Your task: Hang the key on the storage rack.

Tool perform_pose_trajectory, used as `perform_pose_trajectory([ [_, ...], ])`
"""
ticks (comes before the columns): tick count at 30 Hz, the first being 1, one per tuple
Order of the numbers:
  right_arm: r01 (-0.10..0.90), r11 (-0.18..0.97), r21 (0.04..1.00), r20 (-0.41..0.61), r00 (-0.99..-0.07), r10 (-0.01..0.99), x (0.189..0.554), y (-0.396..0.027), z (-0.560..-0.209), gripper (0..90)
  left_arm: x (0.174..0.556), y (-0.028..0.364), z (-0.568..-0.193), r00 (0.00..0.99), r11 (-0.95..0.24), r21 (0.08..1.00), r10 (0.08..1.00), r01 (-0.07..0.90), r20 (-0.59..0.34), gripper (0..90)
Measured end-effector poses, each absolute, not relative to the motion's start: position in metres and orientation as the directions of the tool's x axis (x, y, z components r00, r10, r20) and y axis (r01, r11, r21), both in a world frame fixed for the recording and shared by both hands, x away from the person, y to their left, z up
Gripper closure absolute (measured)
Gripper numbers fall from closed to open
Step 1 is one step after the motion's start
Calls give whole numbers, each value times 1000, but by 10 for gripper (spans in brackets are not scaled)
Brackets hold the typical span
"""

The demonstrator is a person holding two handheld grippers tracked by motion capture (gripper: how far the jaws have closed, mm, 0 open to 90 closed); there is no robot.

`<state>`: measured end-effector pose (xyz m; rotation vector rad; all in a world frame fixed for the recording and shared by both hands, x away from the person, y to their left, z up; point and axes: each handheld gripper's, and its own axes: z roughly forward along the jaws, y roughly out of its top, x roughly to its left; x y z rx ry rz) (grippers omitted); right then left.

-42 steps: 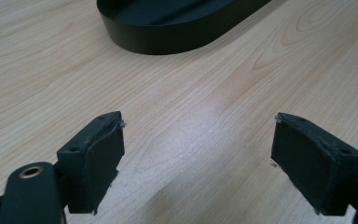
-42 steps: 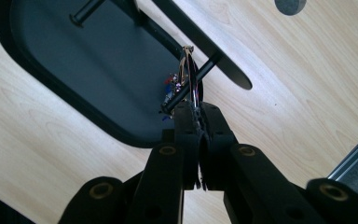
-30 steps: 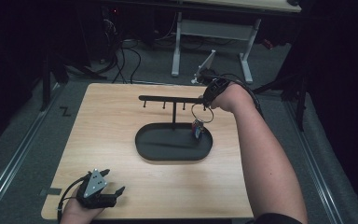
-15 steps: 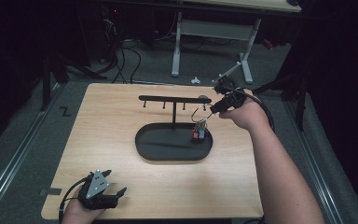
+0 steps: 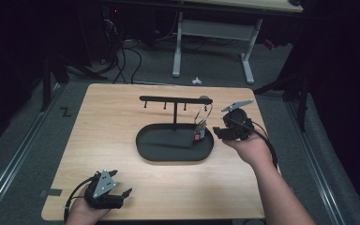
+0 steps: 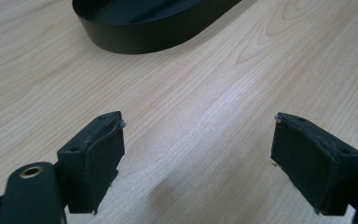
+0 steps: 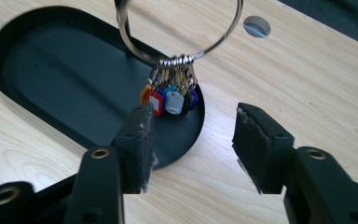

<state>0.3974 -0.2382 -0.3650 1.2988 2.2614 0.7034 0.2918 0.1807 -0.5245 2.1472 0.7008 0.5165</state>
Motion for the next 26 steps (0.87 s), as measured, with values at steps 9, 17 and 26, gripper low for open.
perform_pose_trajectory([
  [9,613,340,713,-91,-400,912,357,-254,-436,394,297,175,-525,775,-529,792,621,306,115,178],
  [17,501,197,843,-60,-276,959,284,-271,-518,483,302,174,-524,772,-495,803,631,333,69,190],
  [26,488,197,850,-69,-268,961,286,-275,-509,426,299,176,-525,768,-509,794,634,332,85,190],
])
